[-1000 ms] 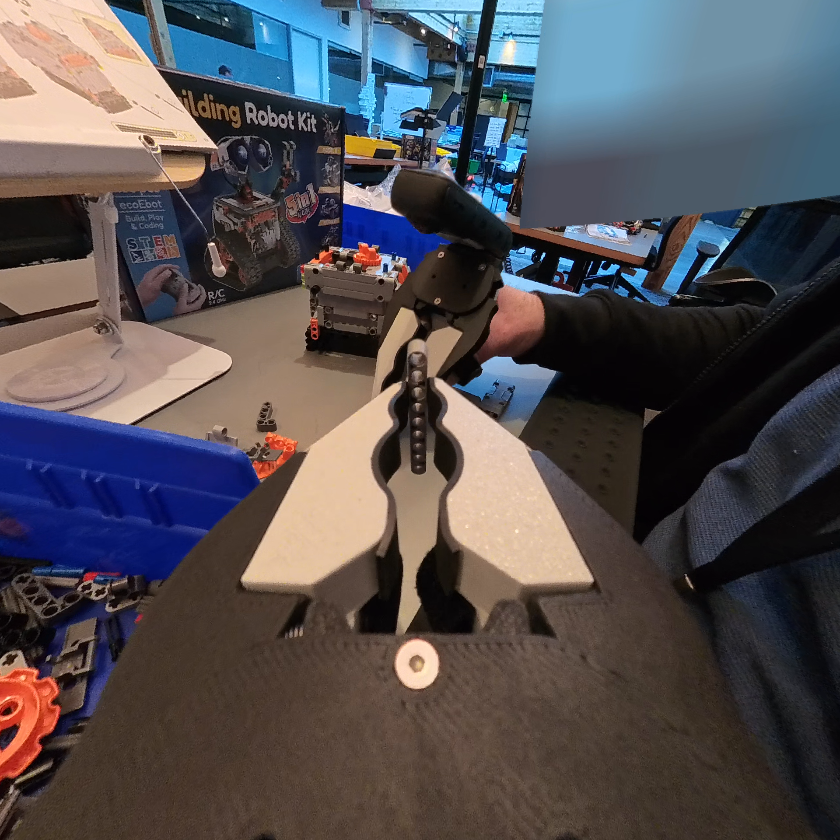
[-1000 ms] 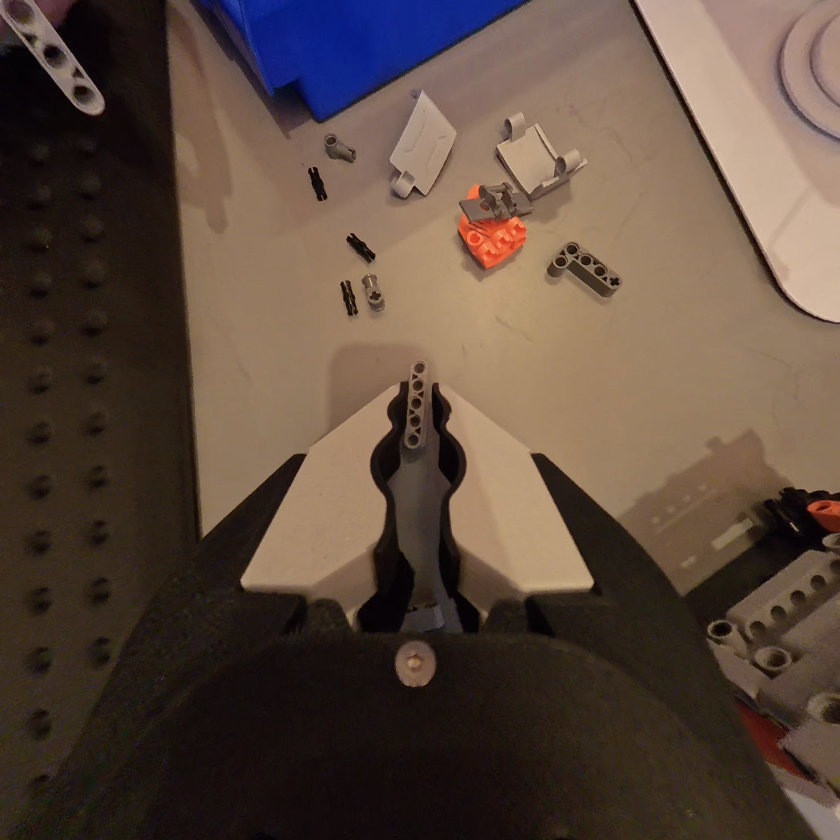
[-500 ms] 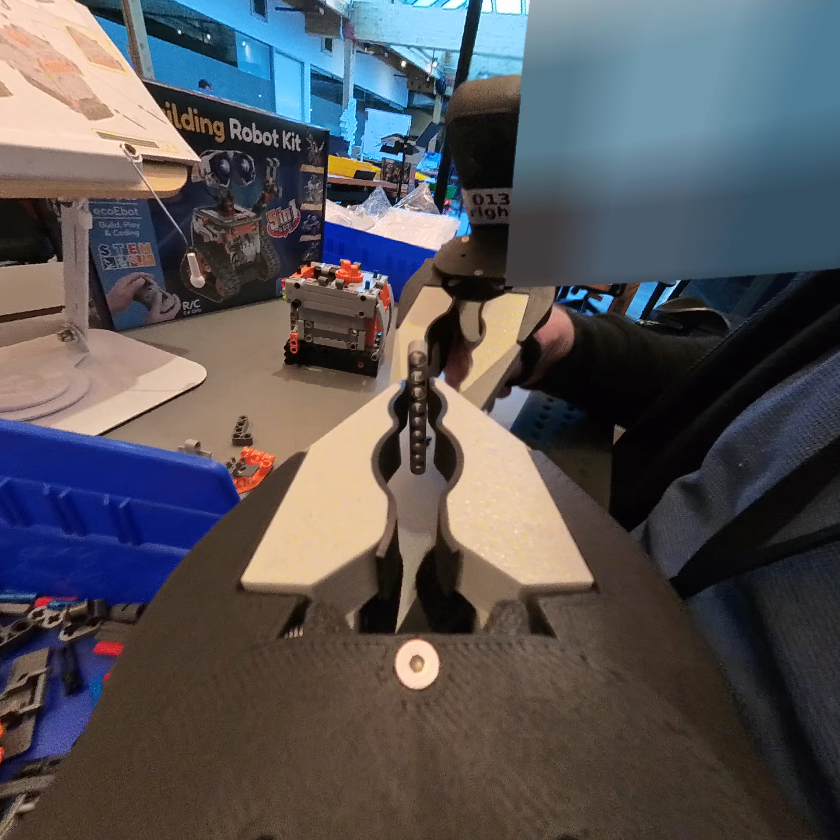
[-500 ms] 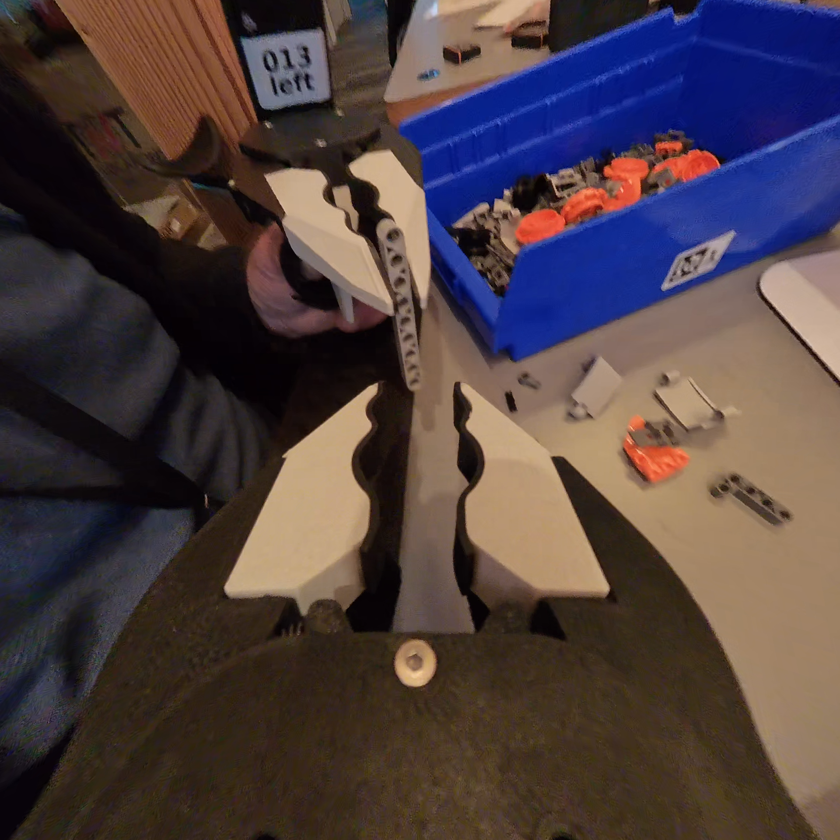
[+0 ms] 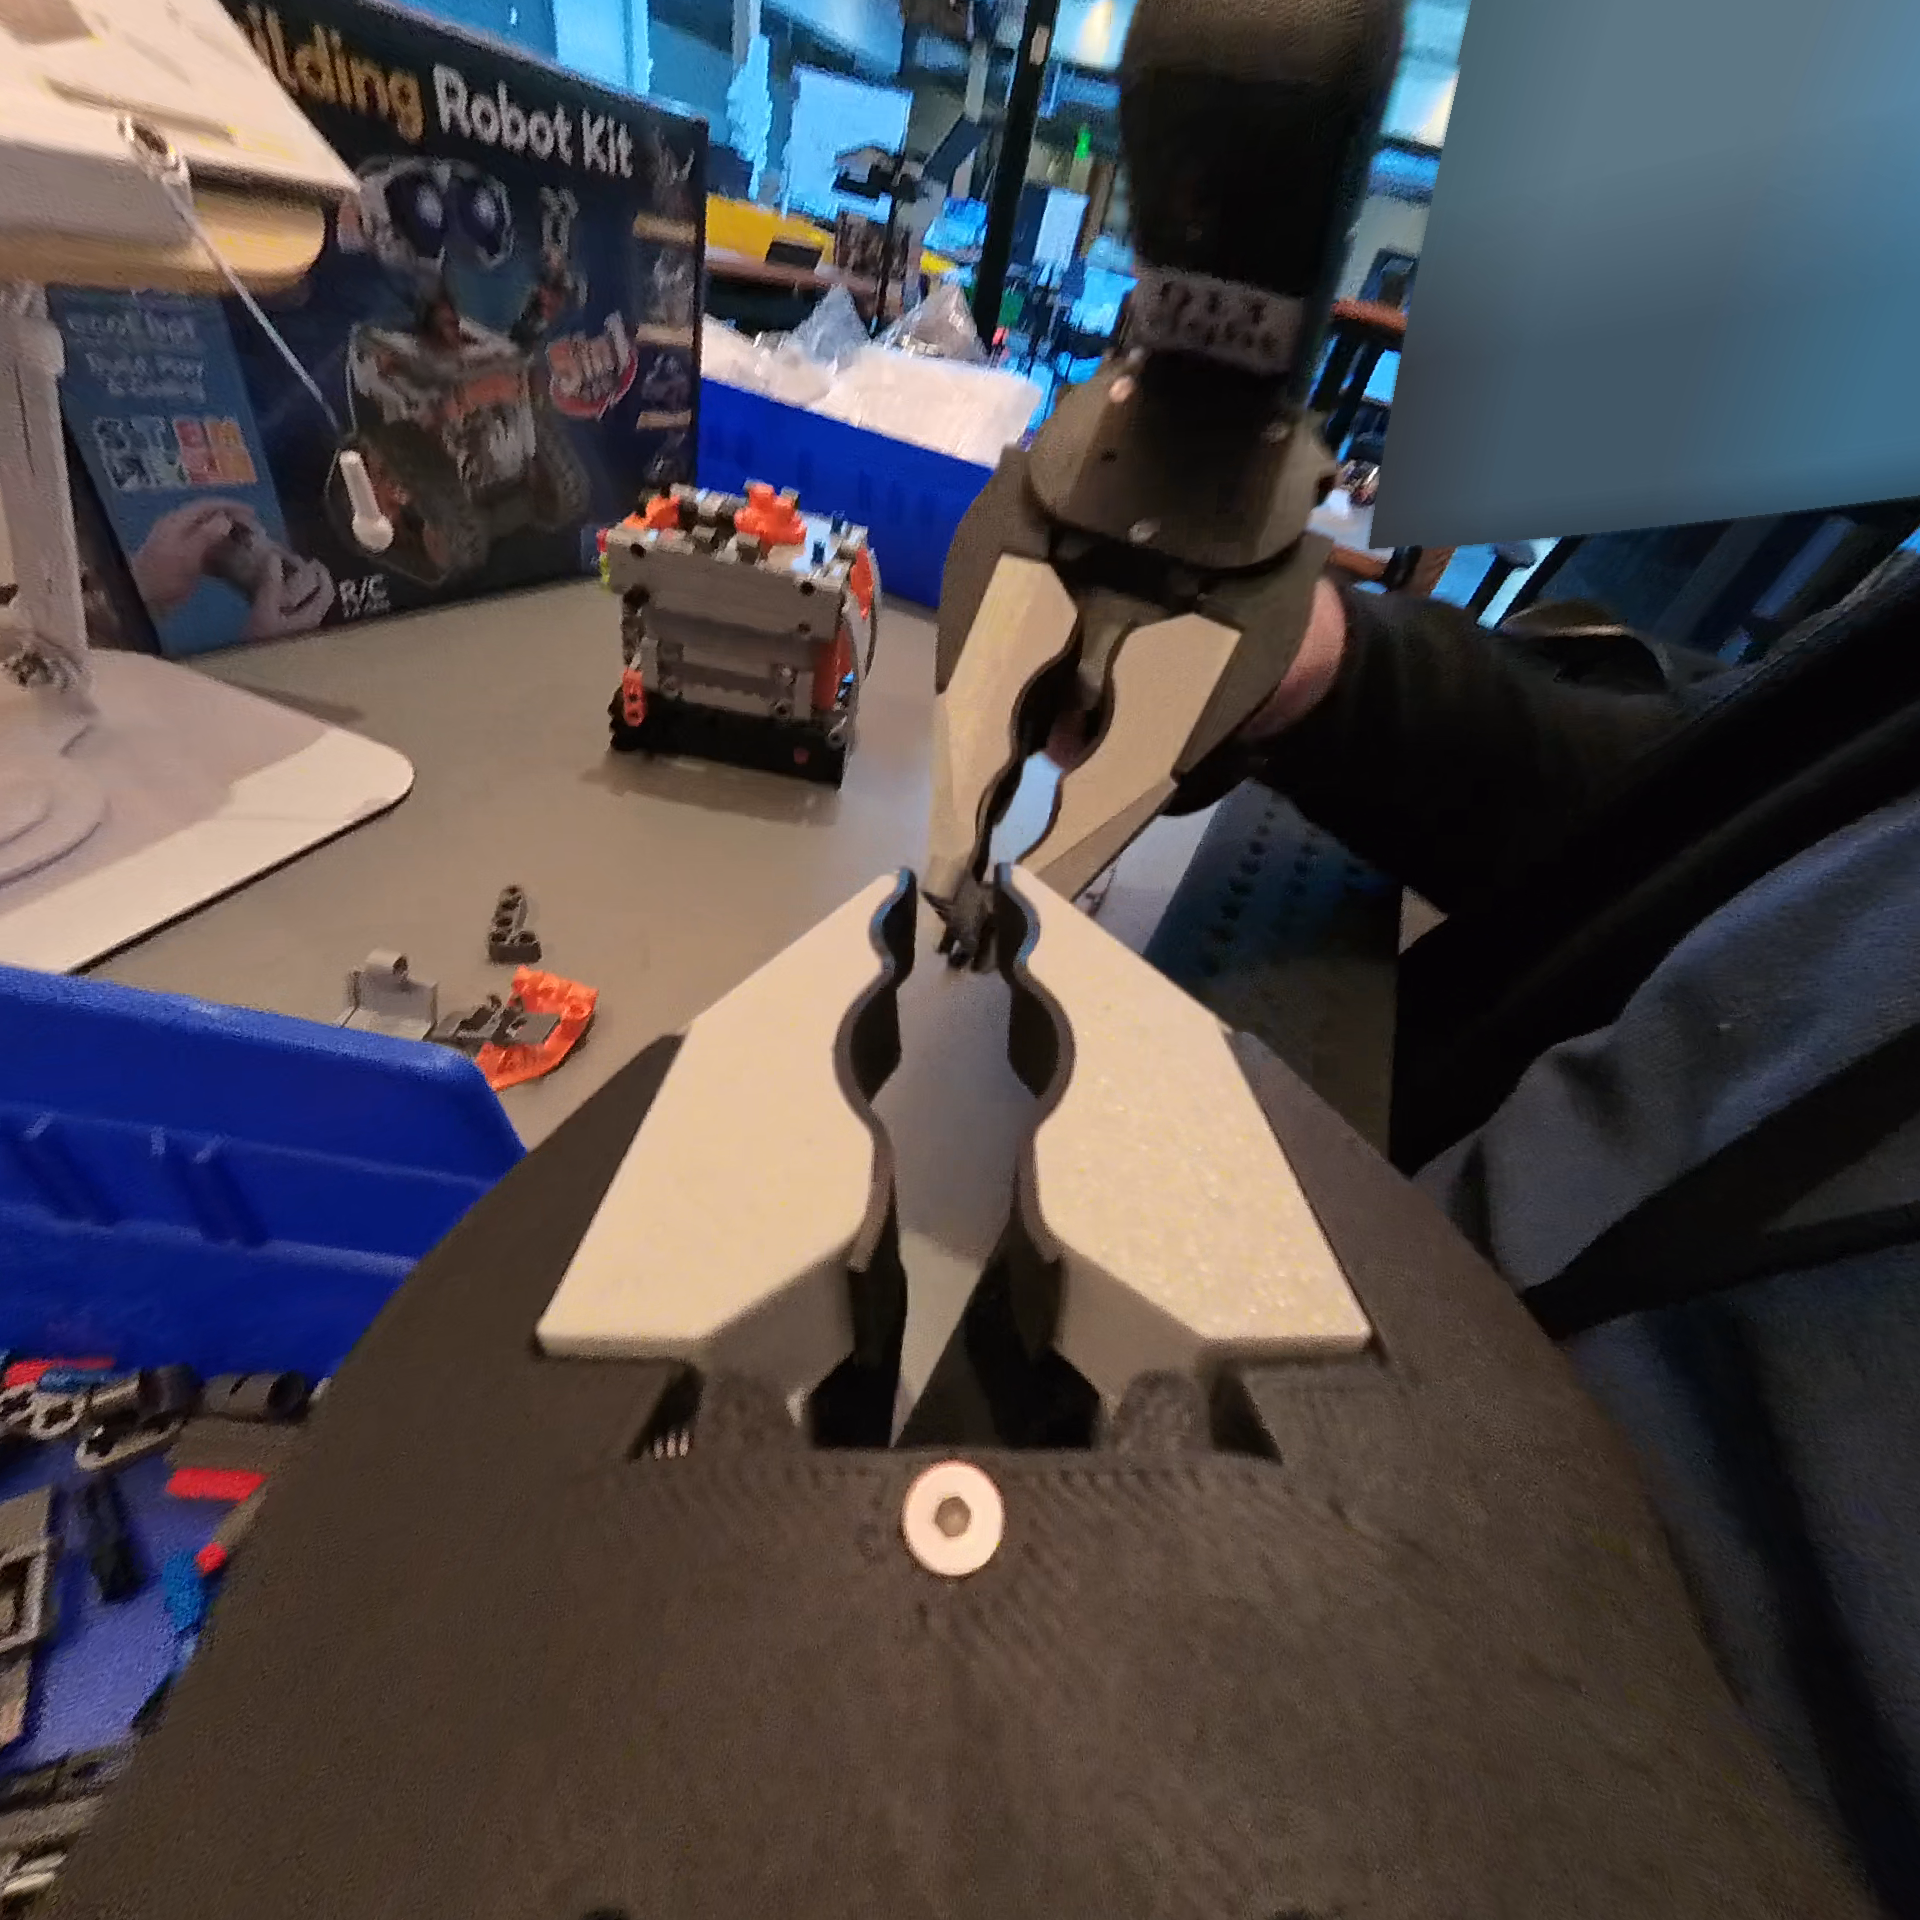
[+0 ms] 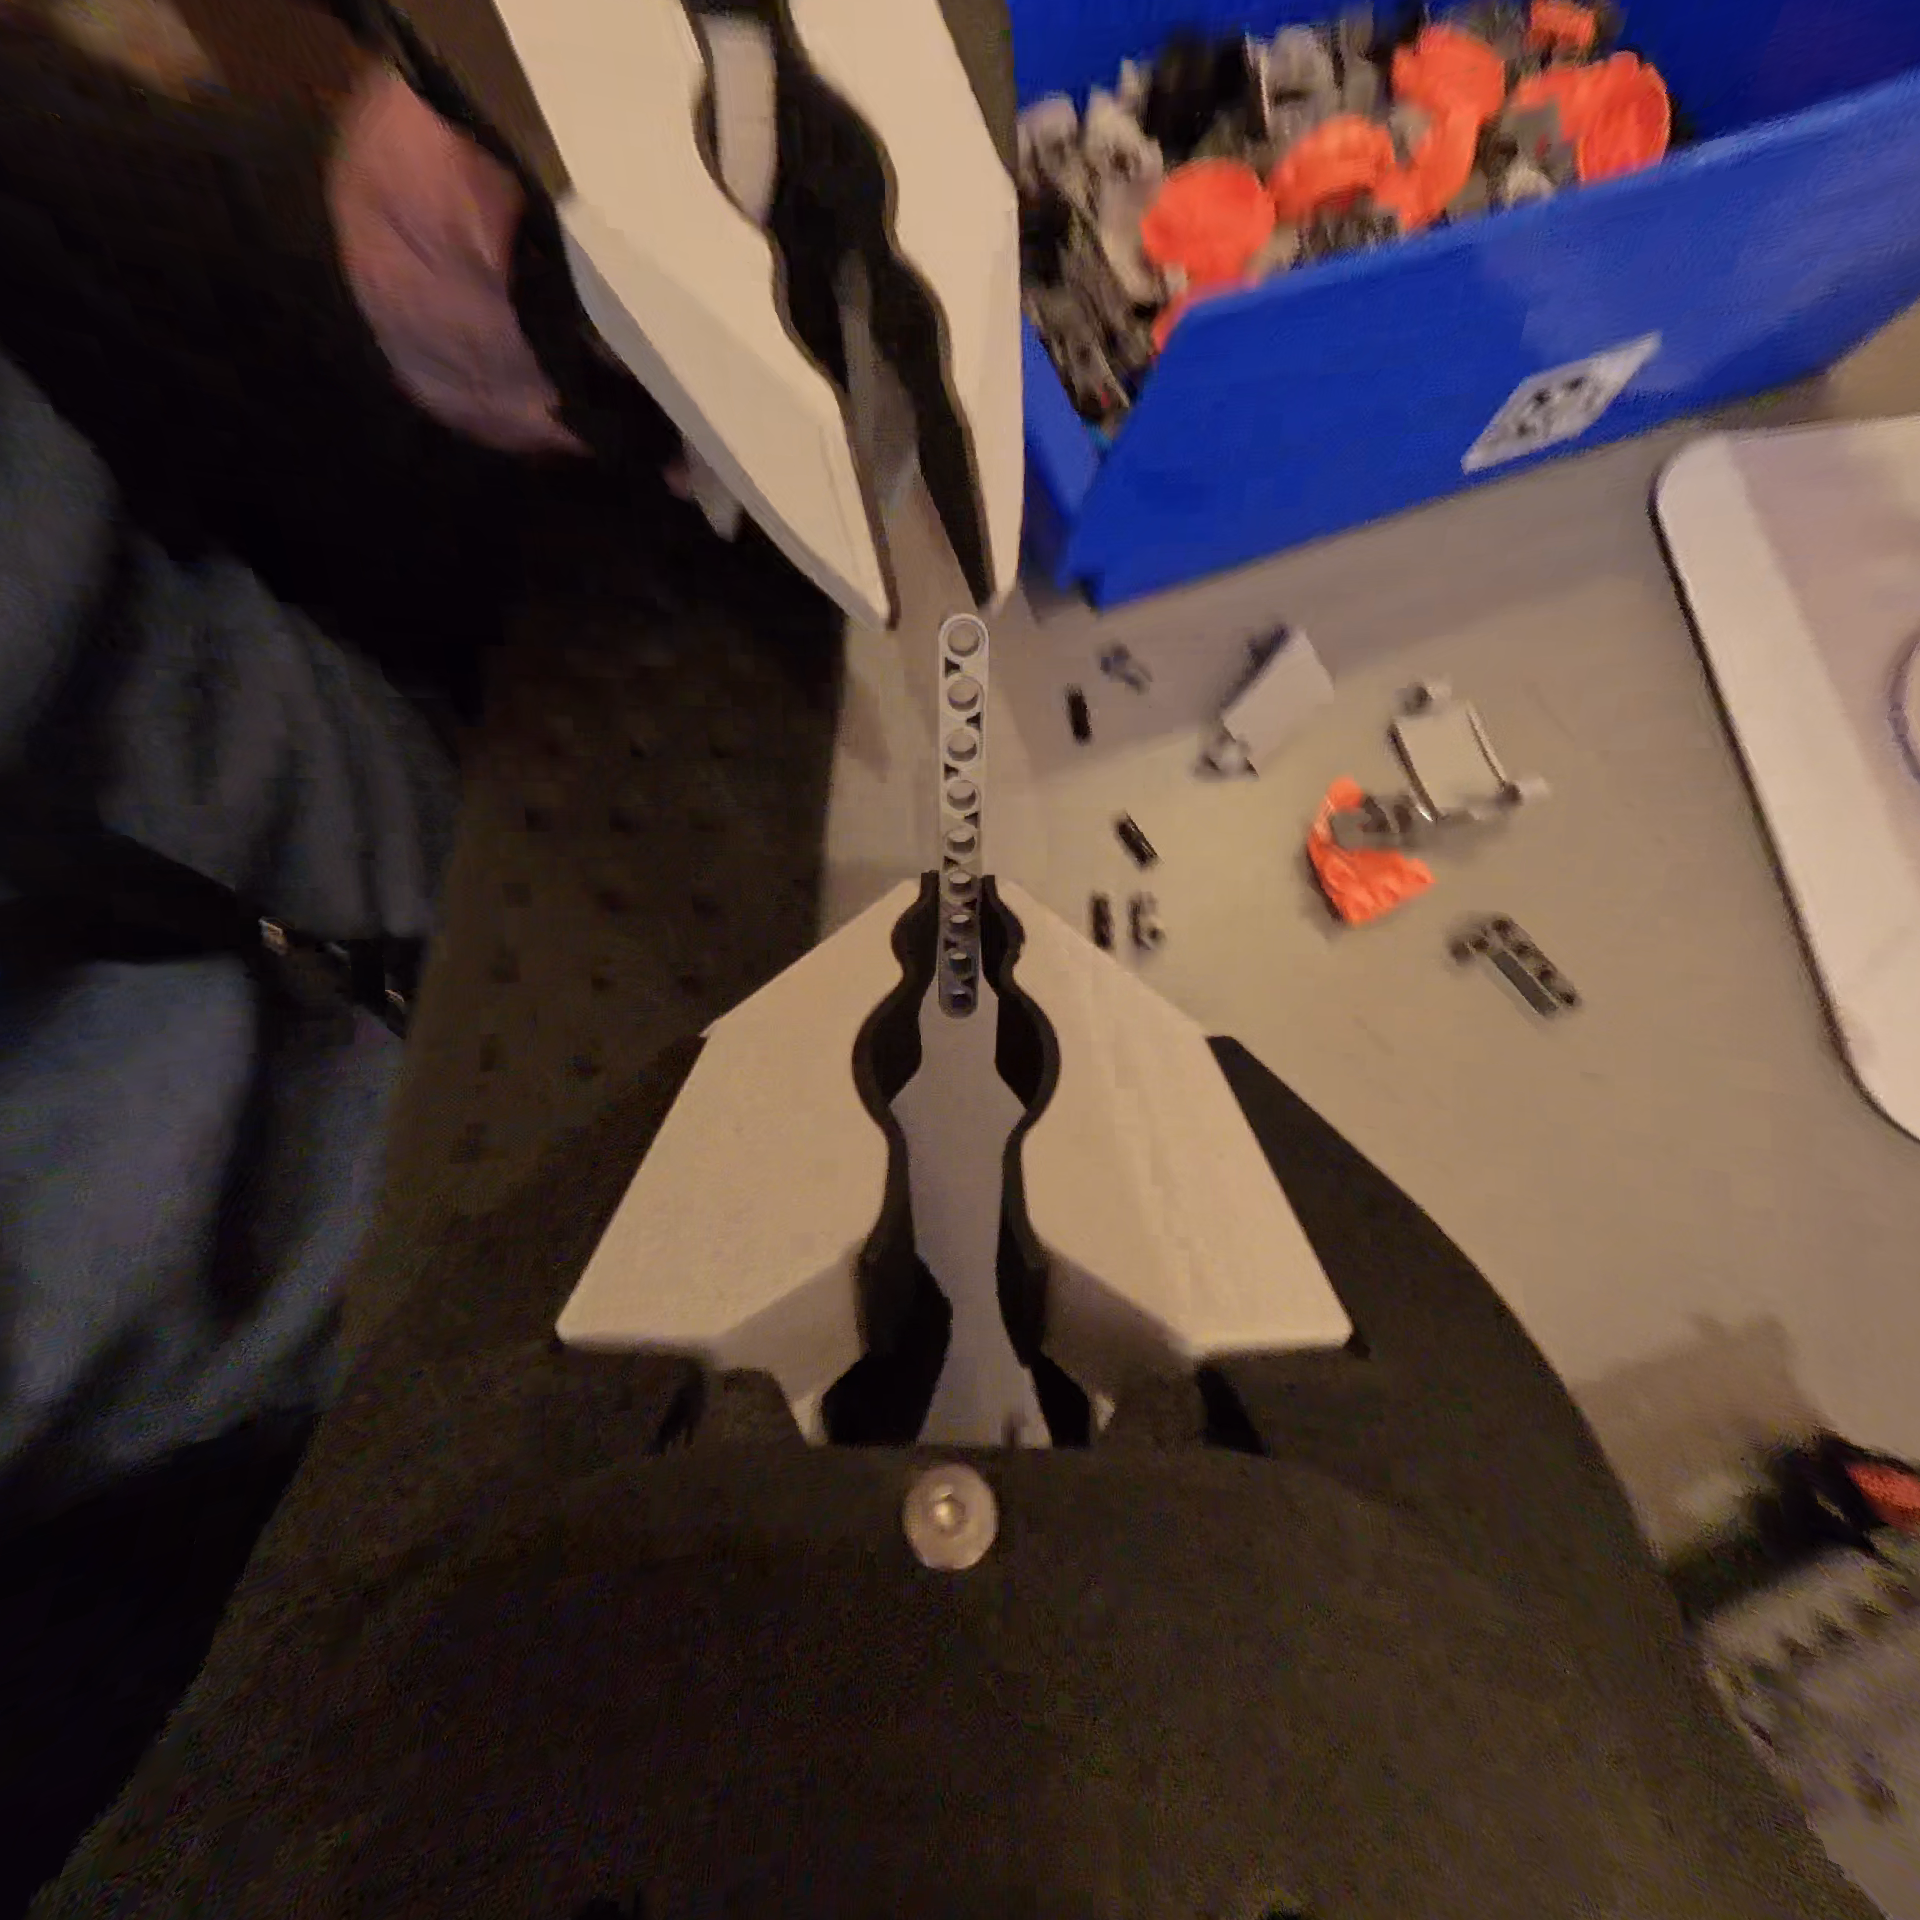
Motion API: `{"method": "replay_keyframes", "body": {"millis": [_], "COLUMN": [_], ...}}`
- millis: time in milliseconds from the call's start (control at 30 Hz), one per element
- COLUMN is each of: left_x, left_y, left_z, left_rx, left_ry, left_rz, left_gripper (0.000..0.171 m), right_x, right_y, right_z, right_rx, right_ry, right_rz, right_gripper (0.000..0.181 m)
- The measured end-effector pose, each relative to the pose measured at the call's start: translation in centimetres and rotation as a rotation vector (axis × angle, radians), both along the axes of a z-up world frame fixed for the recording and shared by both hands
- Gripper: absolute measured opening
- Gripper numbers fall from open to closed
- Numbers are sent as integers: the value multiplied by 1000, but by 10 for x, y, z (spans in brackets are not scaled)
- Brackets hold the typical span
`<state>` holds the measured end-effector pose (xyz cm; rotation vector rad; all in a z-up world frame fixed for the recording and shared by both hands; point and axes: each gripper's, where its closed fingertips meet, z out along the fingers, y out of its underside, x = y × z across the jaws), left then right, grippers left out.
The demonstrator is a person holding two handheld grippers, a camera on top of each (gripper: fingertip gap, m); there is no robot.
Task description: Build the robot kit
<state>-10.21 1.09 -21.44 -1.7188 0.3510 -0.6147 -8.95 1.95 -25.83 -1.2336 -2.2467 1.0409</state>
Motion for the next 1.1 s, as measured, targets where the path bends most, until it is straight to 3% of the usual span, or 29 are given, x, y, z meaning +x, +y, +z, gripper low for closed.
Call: {"method": "replay_keyframes", "body": {"millis": [133,467,1100], "left_x": [-1,-10,-20], "left_y": [2,0,6], "left_z": [-16,-45,-53], "left_rx": [-59,-160,-190], "left_ry": [108,269,317], "left_rz": [18,40,89], "left_gripper": [11,8,7], "right_x": [11,18,14], "right_y": [25,33,31], "right_z": [-28,-73,-63], "right_rx": [211,336,160], "right_ry": [-140,-328,-235], "right_rz": [-15,43,9], "right_gripper": [4,4,7]}}
